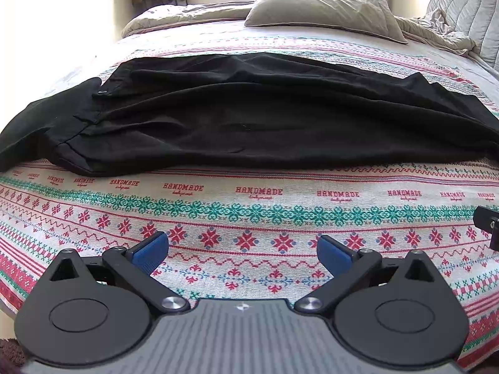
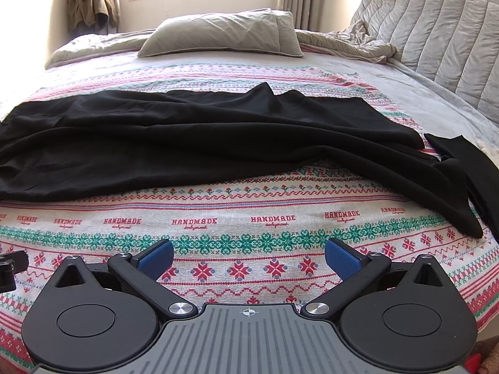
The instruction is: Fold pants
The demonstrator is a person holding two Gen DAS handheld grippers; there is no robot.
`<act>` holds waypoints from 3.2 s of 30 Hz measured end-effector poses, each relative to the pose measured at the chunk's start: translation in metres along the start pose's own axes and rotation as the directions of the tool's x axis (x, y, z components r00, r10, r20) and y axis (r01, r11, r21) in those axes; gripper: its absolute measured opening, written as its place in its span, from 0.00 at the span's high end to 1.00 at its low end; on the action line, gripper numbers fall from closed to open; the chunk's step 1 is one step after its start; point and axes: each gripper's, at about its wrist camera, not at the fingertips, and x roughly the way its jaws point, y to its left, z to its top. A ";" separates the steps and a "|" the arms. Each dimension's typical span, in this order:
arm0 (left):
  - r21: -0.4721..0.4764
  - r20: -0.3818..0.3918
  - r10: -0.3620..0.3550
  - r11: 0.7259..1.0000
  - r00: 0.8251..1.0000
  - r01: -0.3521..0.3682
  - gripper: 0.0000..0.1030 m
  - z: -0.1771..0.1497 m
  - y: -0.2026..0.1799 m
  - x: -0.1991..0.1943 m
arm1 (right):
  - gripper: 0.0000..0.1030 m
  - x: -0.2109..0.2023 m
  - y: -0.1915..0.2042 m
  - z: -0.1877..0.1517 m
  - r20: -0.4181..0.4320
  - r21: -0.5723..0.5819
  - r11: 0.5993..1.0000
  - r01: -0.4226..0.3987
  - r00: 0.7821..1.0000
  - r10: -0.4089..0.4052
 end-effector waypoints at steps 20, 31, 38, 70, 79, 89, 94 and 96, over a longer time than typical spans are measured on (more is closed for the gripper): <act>-0.188 -0.003 -0.054 0.981 0.999 0.053 0.00 0.045 0.127 0.040 | 0.00 0.046 -0.021 0.045 -0.153 0.014 0.986 -0.165 0.974 0.166; -0.529 0.150 -0.151 0.823 0.977 0.208 0.30 0.036 0.207 0.077 | 0.04 0.097 -0.058 0.057 -0.033 0.312 0.901 -0.301 0.944 0.327; -0.635 0.191 -0.102 0.745 0.976 0.202 0.88 0.037 0.227 0.083 | 0.77 0.113 -0.034 0.067 0.058 0.271 0.924 -0.268 0.963 0.262; -0.335 -0.015 0.069 0.940 0.997 -0.070 0.58 0.020 0.238 0.037 | 0.59 0.023 -0.023 0.011 -0.151 0.142 0.945 -0.295 0.937 0.315; 0.012 0.068 -0.167 0.986 0.984 0.167 0.22 0.022 0.142 0.004 | 0.32 0.003 -0.125 0.007 -0.094 0.306 0.946 -0.107 0.986 0.141; 0.462 0.039 -0.515 0.769 0.856 0.442 0.09 0.002 0.009 0.008 | 0.32 0.015 -0.258 -0.015 -0.123 0.519 0.841 0.155 0.987 -0.106; 0.606 -0.025 -0.596 0.629 0.802 0.486 0.14 -0.004 -0.022 0.015 | 0.38 0.023 -0.293 -0.021 -0.078 0.583 0.797 0.158 0.987 -0.138; 0.627 -0.044 -0.610 0.600 0.791 0.497 0.20 -0.007 -0.031 0.015 | 0.42 0.028 -0.299 -0.023 -0.052 0.593 0.792 0.149 0.988 -0.147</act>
